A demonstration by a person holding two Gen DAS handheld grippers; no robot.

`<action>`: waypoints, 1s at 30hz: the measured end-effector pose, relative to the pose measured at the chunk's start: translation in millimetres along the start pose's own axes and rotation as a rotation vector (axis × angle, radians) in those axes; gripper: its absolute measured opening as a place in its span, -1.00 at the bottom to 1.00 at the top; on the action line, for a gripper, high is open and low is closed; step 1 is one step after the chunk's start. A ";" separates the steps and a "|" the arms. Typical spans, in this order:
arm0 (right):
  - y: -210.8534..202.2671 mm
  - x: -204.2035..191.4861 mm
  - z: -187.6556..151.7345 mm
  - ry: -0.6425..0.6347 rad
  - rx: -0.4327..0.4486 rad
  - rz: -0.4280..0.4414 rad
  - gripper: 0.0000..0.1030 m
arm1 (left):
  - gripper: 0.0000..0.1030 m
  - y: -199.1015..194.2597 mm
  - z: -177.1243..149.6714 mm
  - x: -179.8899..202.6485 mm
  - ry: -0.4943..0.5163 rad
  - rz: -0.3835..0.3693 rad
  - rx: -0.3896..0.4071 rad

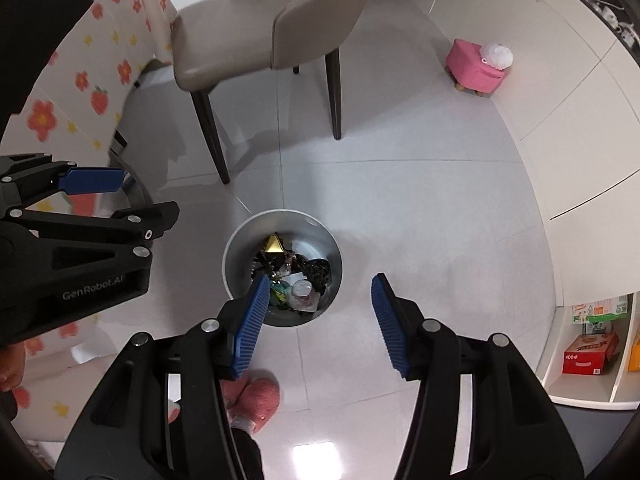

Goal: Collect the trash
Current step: 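Move both tools back over the table toward the receipt and tray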

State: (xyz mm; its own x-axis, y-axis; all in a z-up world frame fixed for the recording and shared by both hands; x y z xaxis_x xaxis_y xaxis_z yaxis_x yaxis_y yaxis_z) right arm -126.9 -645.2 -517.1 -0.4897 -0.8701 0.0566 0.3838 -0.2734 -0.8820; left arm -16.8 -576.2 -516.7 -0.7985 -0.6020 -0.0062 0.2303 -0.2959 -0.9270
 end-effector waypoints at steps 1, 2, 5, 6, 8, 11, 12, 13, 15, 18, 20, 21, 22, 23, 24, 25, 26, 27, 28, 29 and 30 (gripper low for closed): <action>-9.5 -1.3 3.3 0.002 0.006 0.001 0.00 | 0.21 -10.0 0.8 -1.4 -0.006 0.000 0.006; -21.6 -3.0 6.9 0.003 0.014 0.004 0.00 | 0.21 -22.7 2.5 -4.0 -0.012 0.003 0.016; -54.7 -8.5 17.9 -0.003 0.035 0.015 0.00 | 0.28 -58.6 4.9 -12.4 -0.040 0.013 0.042; -65.7 -11.1 21.1 -0.009 0.043 0.021 0.00 | 0.32 -70.5 5.6 -15.9 -0.053 0.018 0.052; -90.0 -18.0 27.9 -0.028 0.062 0.034 0.00 | 0.36 -97.6 5.8 -24.2 -0.083 0.024 0.077; -123.2 -29.0 39.7 -0.067 0.091 0.053 0.01 | 0.38 -136.7 3.6 -40.4 -0.123 0.048 0.113; -133.2 -33.5 43.4 -0.079 0.100 0.064 0.02 | 0.40 -146.5 2.6 -44.2 -0.134 0.056 0.121; -144.3 -39.6 47.4 -0.091 0.110 0.079 0.07 | 0.44 -157.3 0.5 -50.1 -0.149 0.068 0.129; -161.9 -51.1 52.7 -0.111 0.130 0.101 0.09 | 0.45 -179.0 -5.9 -64.0 -0.188 0.092 0.147; -183.4 -72.4 61.2 -0.149 0.158 0.137 0.09 | 0.45 -208.1 -20.5 -86.6 -0.252 0.122 0.169; -194.8 -89.2 67.2 -0.175 0.177 0.166 0.09 | 0.45 -227.1 -33.2 -100.7 -0.295 0.147 0.187; -200.0 -98.9 71.0 -0.187 0.187 0.182 0.09 | 0.45 -235.6 -38.9 -107.4 -0.314 0.156 0.195; -206.5 -108.2 72.3 -0.201 0.196 0.201 0.09 | 0.45 -243.8 -46.3 -115.0 -0.334 0.168 0.204; -212.4 -120.9 74.7 -0.222 0.207 0.221 0.09 | 0.45 -254.2 -54.9 -123.5 -0.356 0.183 0.212; -215.9 -131.0 77.9 -0.241 0.216 0.233 0.09 | 0.45 -261.8 -62.4 -130.4 -0.375 0.195 0.219; -219.8 -143.9 80.3 -0.269 0.228 0.248 0.09 | 0.45 -269.2 -70.9 -137.6 -0.396 0.208 0.226; -222.9 -154.8 82.7 -0.292 0.236 0.259 0.09 | 0.45 -276.9 -79.6 -145.9 -0.419 0.224 0.231; -226.5 -167.6 85.3 -0.316 0.245 0.273 0.09 | 0.45 -284.4 -87.7 -153.5 -0.441 0.237 0.236; -230.3 -180.5 88.1 -0.336 0.254 0.288 0.09 | 0.45 -291.0 -96.9 -162.2 -0.465 0.252 0.240; -233.9 -192.6 90.4 -0.353 0.262 0.302 0.09 | 0.45 -297.9 -104.0 -170.2 -0.482 0.263 0.242; -237.9 -204.5 93.2 -0.371 0.268 0.317 0.09 | 0.45 -302.9 -111.3 -177.6 -0.499 0.276 0.243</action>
Point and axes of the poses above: each gripper's, at about its wrist camera, not at the fingertips, and y roughly the way its jaws point, x to its right, z to its top, the point moved 10 cm from there along y, roughly the way its jaws point, and after that the axes turned 8 degrees about x, right-handed, at the moved point
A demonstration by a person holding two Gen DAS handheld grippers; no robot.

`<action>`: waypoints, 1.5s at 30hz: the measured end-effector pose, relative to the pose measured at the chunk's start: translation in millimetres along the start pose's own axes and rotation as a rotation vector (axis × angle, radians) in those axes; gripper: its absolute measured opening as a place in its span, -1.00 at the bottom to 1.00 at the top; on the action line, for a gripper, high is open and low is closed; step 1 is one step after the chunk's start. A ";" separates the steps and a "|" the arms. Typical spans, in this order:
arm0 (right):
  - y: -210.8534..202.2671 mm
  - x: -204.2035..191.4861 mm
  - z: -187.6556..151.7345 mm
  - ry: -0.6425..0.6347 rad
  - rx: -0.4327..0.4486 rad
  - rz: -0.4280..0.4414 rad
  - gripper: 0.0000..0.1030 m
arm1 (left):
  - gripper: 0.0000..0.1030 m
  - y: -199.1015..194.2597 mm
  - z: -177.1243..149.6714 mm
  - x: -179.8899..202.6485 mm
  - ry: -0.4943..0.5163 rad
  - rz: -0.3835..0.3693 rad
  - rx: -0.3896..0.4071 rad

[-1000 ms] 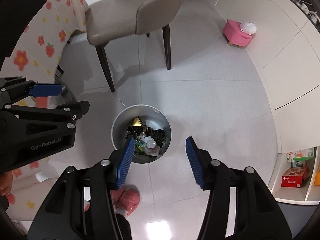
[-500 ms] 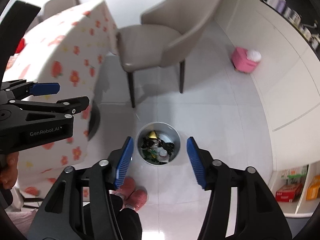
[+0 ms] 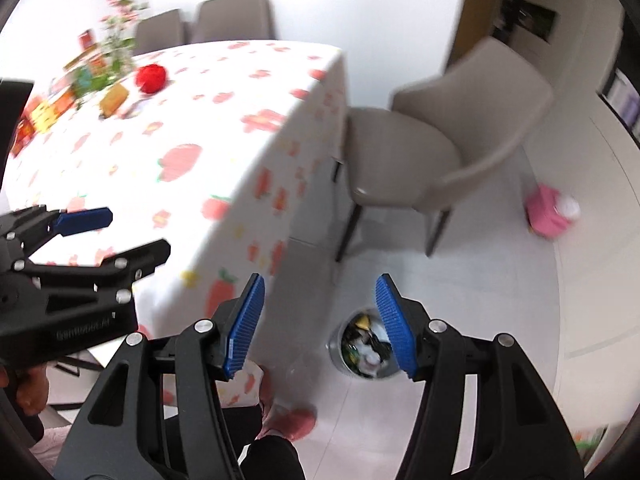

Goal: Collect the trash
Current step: 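Move both tools back over the table toward the receipt and tray, then grasp the crumpled white receipt with the left tool while the right tool grasps the white plastic tray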

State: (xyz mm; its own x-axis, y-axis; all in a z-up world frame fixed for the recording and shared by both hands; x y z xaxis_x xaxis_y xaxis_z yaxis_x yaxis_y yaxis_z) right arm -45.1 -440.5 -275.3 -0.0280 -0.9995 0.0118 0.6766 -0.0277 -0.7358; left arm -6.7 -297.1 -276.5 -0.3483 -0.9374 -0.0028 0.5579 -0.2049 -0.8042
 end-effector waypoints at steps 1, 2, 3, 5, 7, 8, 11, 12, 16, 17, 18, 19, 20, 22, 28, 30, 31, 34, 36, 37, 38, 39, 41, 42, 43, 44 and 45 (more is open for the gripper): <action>1.5 -11.0 7.0 -0.018 0.006 0.016 0.09 | 0.45 -3.3 -1.9 -12.7 -0.016 0.014 0.003; 3.4 -22.5 13.7 -0.037 0.012 0.030 0.09 | 0.45 -6.2 -3.8 -25.1 -0.034 0.029 0.006; 5.3 -37.0 21.3 -0.061 0.017 0.047 0.09 | 0.45 -8.9 -4.8 -37.9 -0.052 0.042 0.008; 11.0 -61.7 34.2 -0.103 0.026 0.071 0.09 | 0.45 -12.0 -5.2 -63.7 -0.095 0.064 0.016; 14.9 -88.0 46.7 -0.139 0.032 0.095 0.09 | 0.45 -14.6 -2.8 -88.3 -0.130 0.080 0.028; 18.0 -102.5 53.8 -0.155 0.035 0.108 0.09 | 0.45 -16.5 -0.7 -102.4 -0.146 0.088 0.035; 30.1 -144.3 73.9 -0.184 0.042 0.133 0.09 | 0.45 -19.1 6.1 -147.8 -0.174 0.107 0.053; 35.7 -160.1 82.7 -0.187 0.044 0.136 0.09 | 0.45 -18.2 9.3 -162.9 -0.179 0.111 0.055; 53.5 -214.4 111.7 -0.158 0.040 0.163 0.09 | 0.45 -16.0 23.8 -229.3 -0.197 0.124 0.058; 60.2 -229.1 120.0 -0.161 0.038 0.163 0.09 | 0.45 -15.1 29.2 -247.5 -0.197 0.130 0.064; 64.8 -239.6 126.0 -0.162 0.039 0.161 0.09 | 0.46 -14.1 34.5 -263.8 -0.198 0.135 0.069; 69.6 -249.8 132.4 -0.161 0.040 0.159 0.09 | 0.45 -11.0 41.5 -283.1 -0.202 0.140 0.076; 75.4 -261.2 139.7 -0.156 0.039 0.158 0.09 | 0.45 -8.3 46.0 -297.6 -0.205 0.142 0.079; 84.4 -279.2 151.7 -0.142 0.037 0.158 0.09 | 0.45 -2.4 53.7 -326.9 -0.203 0.149 0.082; 112.2 -321.9 185.1 -0.149 0.039 0.141 0.09 | 0.45 17.3 72.1 -392.0 -0.198 0.169 0.083; 123.0 -331.7 196.7 -0.153 0.040 0.136 0.09 | 0.45 24.4 77.8 -405.5 -0.199 0.174 0.082; 127.9 -335.2 201.7 -0.154 0.040 0.134 0.09 | 0.45 28.5 80.9 -411.5 -0.199 0.175 0.081; 147.2 -345.5 217.4 -0.152 0.040 0.134 0.09 | 0.46 42.7 90.0 -426.4 -0.205 0.184 0.079; 163.7 -350.9 226.0 -0.152 0.032 0.133 0.09 | 0.46 52.3 94.5 -433.8 -0.213 0.190 0.076; 170.6 -352.9 229.3 -0.150 0.029 0.133 0.09 | 0.45 57.8 96.9 -437.1 -0.218 0.189 0.074; 179.6 -354.6 232.9 -0.149 0.024 0.132 0.09 | 0.46 64.0 99.5 -440.6 -0.223 0.192 0.073; 187.4 -355.8 235.7 -0.147 0.018 0.132 0.09 | 0.46 69.5 102.0 -443.9 -0.228 0.194 0.071; 202.8 -356.6 240.4 -0.144 0.006 0.129 0.09 | 0.45 80.9 106.7 -449.3 -0.244 0.192 0.064; 209.5 -356.5 242.2 -0.144 0.001 0.128 0.09 | 0.46 86.8 109.2 -451.1 -0.253 0.182 0.063; 216.4 -356.2 243.8 -0.143 -0.005 0.127 0.09 | 0.46 91.2 111.4 -452.0 -0.256 0.177 0.062; 224.3 -355.7 245.5 -0.141 -0.010 0.127 0.09 | 0.46 97.7 114.5 -453.0 -0.252 0.177 0.061; 230.6 -355.4 246.4 -0.140 -0.016 0.127 0.09 | 0.46 104.0 117.6 -454.5 -0.244 0.182 0.058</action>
Point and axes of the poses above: each gripper's, at about its wrist camera, not at the fingertips, and y roughly the way its jaws point, x to its right, z to its top, the point moved 10 cm from there along y, roughly the way its jaws point, and after that the axes turned 8 degrees about x, right-handed, at the moved point
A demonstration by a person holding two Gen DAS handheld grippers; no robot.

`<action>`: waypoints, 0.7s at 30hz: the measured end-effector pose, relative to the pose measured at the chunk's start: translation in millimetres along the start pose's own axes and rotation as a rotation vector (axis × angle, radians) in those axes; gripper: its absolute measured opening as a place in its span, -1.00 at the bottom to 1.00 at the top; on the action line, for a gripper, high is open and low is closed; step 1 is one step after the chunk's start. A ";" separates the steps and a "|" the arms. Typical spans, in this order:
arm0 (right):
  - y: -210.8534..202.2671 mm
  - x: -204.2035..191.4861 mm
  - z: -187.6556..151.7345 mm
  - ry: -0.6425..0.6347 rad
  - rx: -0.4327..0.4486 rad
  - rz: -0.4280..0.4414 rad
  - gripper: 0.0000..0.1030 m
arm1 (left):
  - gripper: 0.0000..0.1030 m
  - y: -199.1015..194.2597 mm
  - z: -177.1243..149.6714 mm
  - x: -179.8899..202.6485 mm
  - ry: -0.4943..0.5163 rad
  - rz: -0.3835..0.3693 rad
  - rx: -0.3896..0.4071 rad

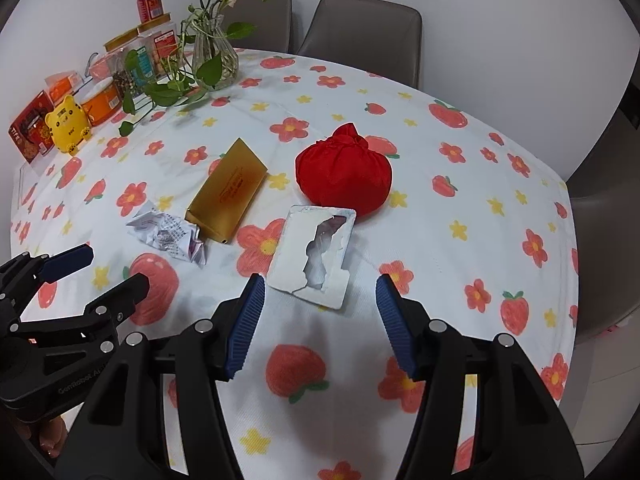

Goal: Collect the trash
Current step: 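Grasp the crumpled white receipt with the left tool while the right tool grasps the white plastic tray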

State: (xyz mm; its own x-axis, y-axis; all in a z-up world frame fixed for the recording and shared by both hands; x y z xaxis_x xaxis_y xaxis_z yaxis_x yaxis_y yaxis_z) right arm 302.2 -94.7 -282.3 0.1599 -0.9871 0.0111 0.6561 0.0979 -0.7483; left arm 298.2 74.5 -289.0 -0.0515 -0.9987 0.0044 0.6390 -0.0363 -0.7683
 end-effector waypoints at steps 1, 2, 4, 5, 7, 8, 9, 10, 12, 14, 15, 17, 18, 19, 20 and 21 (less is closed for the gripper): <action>6.1 0.6 0.1 0.001 -0.009 0.002 0.09 | 0.46 6.2 2.3 0.3 0.007 0.005 -0.002; 13.8 1.6 -0.2 0.003 -0.018 0.005 0.09 | 0.46 13.3 4.7 0.6 0.009 0.008 -0.004; 24.6 2.4 -0.4 0.003 -0.033 0.010 0.09 | 0.46 24.9 9.0 -0.3 0.004 0.013 -0.009; 30.5 2.4 -0.7 0.002 -0.040 0.012 0.09 | 0.46 30.3 10.8 -1.3 0.003 0.017 -0.011; 41.1 2.1 -1.6 0.003 -0.055 0.021 0.09 | 0.45 41.9 14.2 -4.4 0.003 0.029 -0.019; 45.2 1.3 -1.4 0.004 -0.061 0.024 0.09 | 0.45 48.3 15.6 -5.7 0.003 0.032 -0.025; 49.4 0.9 -1.8 0.005 -0.067 0.027 0.09 | 0.46 53.4 16.1 -6.3 0.004 0.033 -0.029; 52.5 0.5 -2.1 0.004 -0.072 0.030 0.09 | 0.45 58.5 16.4 -7.0 0.008 0.038 -0.033; 58.9 -0.8 -2.6 0.006 -0.082 0.039 0.09 | 0.46 69.3 15.0 -8.2 0.014 0.041 -0.050; 64.1 -2.6 -4.2 0.003 -0.093 0.049 0.09 | 0.45 78.5 12.4 -8.9 0.007 0.033 -0.067; 66.6 -3.7 -5.3 0.001 -0.101 0.055 0.09 | 0.45 81.9 11.5 -9.4 0.004 0.034 -0.070; 70.4 -6.6 -8.2 -0.005 -0.117 0.069 -0.07 | 0.42 84.3 11.3 -10.2 0.012 0.046 -0.062; 71.8 -8.2 -9.7 -0.008 -0.126 0.075 -0.20 | 0.32 83.9 11.7 -9.6 0.018 0.051 -0.057; 71.5 -9.6 -10.0 -0.006 -0.125 0.084 -0.23 | 0.13 83.2 12.2 -9.4 0.022 0.055 -0.051; 70.6 -9.8 -9.5 -0.007 -0.121 0.082 -0.27 | 0.07 82.3 13.2 -10.0 0.024 0.058 -0.047; 69.1 -10.4 -8.6 -0.009 -0.117 0.086 -0.35 | -0.08 81.3 14.2 -11.2 0.016 0.054 -0.044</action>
Point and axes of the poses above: each gripper's, at about its wrist camera, not at the fingertips, and y roughly the way its jaws point, x to its right, z to its top, the point moved 10 cm from there along y, roughly the way its jaws point, and after that the axes turned 8 degrees about x, right-handed, at the moved point
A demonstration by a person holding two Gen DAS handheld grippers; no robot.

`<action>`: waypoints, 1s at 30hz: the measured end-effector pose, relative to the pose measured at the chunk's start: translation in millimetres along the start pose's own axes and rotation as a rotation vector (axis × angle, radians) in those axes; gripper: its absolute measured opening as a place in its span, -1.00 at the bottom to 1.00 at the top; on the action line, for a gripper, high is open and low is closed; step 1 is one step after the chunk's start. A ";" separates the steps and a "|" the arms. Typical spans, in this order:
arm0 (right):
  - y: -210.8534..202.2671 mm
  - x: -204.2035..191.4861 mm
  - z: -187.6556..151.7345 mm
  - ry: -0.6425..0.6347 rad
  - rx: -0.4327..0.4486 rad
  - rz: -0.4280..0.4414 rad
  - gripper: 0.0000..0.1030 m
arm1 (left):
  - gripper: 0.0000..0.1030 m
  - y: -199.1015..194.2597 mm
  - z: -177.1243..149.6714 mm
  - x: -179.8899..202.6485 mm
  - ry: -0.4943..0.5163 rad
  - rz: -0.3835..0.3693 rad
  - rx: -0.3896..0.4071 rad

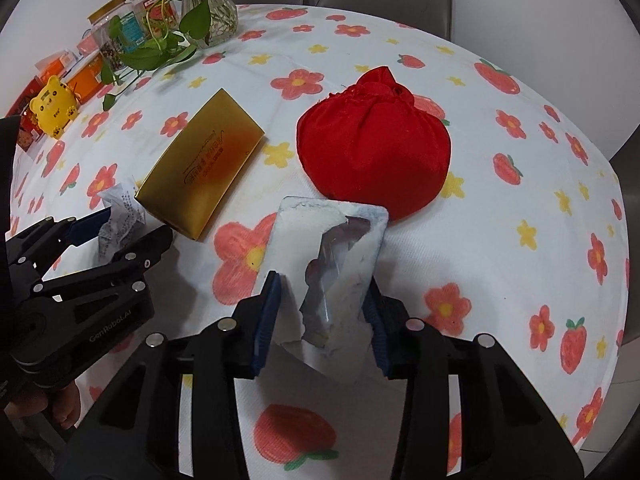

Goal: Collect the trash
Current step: 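Grasp the crumpled white receipt with the left tool while the right tool grasps the white plastic tray, then carry the receipt and white plastic tray over the grey trash bin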

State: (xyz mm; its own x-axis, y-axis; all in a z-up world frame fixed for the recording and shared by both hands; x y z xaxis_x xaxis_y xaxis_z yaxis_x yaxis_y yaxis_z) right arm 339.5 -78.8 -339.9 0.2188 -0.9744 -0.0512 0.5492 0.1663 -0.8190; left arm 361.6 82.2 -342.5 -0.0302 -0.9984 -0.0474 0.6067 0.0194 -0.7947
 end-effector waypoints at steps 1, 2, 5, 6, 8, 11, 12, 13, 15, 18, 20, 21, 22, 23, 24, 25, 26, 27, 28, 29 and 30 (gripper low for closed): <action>-1.0 -0.4 0.9 0.002 0.003 0.007 -0.45 | -0.19 -1.1 0.9 -1.8 -0.012 -0.003 0.000; -2.6 -0.7 1.9 0.006 0.005 0.011 -0.50 | -0.22 -2.6 1.8 -4.3 -0.029 -0.009 0.001; -6.0 -1.7 3.3 0.008 0.005 0.016 -0.76 | -0.41 -6.9 3.3 -10.4 -0.057 -0.012 0.004; -7.1 -2.0 3.1 0.008 0.005 0.015 -0.76 | -0.45 -8.2 3.3 -11.7 -0.060 -0.010 0.004; -9.9 -3.4 2.0 0.004 0.009 0.013 -0.76 | -0.49 -12.0 2.2 -13.7 -0.059 -0.004 0.008; -16.0 -6.2 -0.1 0.007 0.013 0.016 -0.76 | -0.51 -20.1 -1.3 -14.4 -0.057 -0.004 0.014; -18.2 -7.4 -0.9 0.007 0.015 0.017 -0.76 | -0.51 -23.6 -2.6 -14.1 -0.056 -0.007 0.016; -20.8 -8.9 -1.9 0.006 0.017 0.018 -0.76 | -0.51 -26.9 -3.6 -13.9 -0.055 -0.008 0.018; -26.6 -12.3 -3.6 0.002 0.023 0.020 -0.76 | -0.51 -36.3 -5.7 -12.7 -0.052 -0.015 0.026; -35.9 -16.7 -6.5 0.000 0.031 0.020 -0.76 | -0.51 -51.8 -8.0 -9.3 -0.043 -0.026 0.042; -44.2 -20.3 -8.9 -0.004 0.039 0.020 -0.76 | -0.51 -63.0 -9.7 -6.6 -0.035 -0.033 0.054; -48.5 -22.2 -10.1 -0.006 0.044 0.018 -0.76 | -0.51 -67.9 -11.0 -5.1 -0.032 -0.038 0.058; -53.3 -24.1 -11.6 -0.009 0.049 0.017 -0.76 | -0.51 -72.9 -12.4 -3.7 -0.029 -0.043 0.062; -57.7 -25.4 -12.8 -0.009 0.055 0.016 -0.76 | -0.51 -79.3 -14.3 -2.1 -0.025 -0.047 0.068; -62.6 -26.6 -14.4 -0.009 0.061 0.013 -0.76 | -0.51 -84.1 -15.6 -1.0 -0.021 -0.050 0.072; -66.7 -27.6 -16.0 -0.009 0.066 0.011 -0.76 | -0.51 -89.5 -17.6 0.2 -0.017 -0.055 0.077; -72.2 -28.2 -18.6 -0.007 0.072 0.007 -0.76 | -0.51 -96.2 -20.0 2.1 -0.009 -0.060 0.083; -76.6 -28.6 -20.8 -0.005 0.077 0.003 -0.76 | -0.51 -100.8 -21.2 4.0 -0.003 -0.065 0.087; -81.0 -28.6 -23.6 -0.003 0.081 -0.002 -0.76 | -0.51 -106.5 -22.8 5.8 0.002 -0.071 0.093; -86.4 -28.5 -27.1 0.001 0.085 -0.008 -0.76 | -0.51 -112.9 -25.2 8.6 0.010 -0.080 0.099; -91.3 -28.0 -30.5 0.007 0.090 -0.013 -0.76 | -0.51 -117.8 -27.2 11.2 0.017 -0.087 0.104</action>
State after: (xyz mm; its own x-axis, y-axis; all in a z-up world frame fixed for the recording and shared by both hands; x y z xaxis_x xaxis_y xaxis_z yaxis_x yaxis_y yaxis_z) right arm 258.6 -71.3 -281.1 0.2058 -0.9776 -0.0447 0.6224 0.1660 -0.7649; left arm 268.2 70.2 -265.9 -0.0991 -0.9950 0.0080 0.6800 -0.0736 -0.7295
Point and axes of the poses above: each gripper's, at about its wrist camera, not at the fingertips, and y roughly the way its jaws point, x to its right, z to its top, the point moved 10 cm from there along y, roughly the way its jaws point, and after that the axes turned 8 degrees about x, right-handed, at the moved point
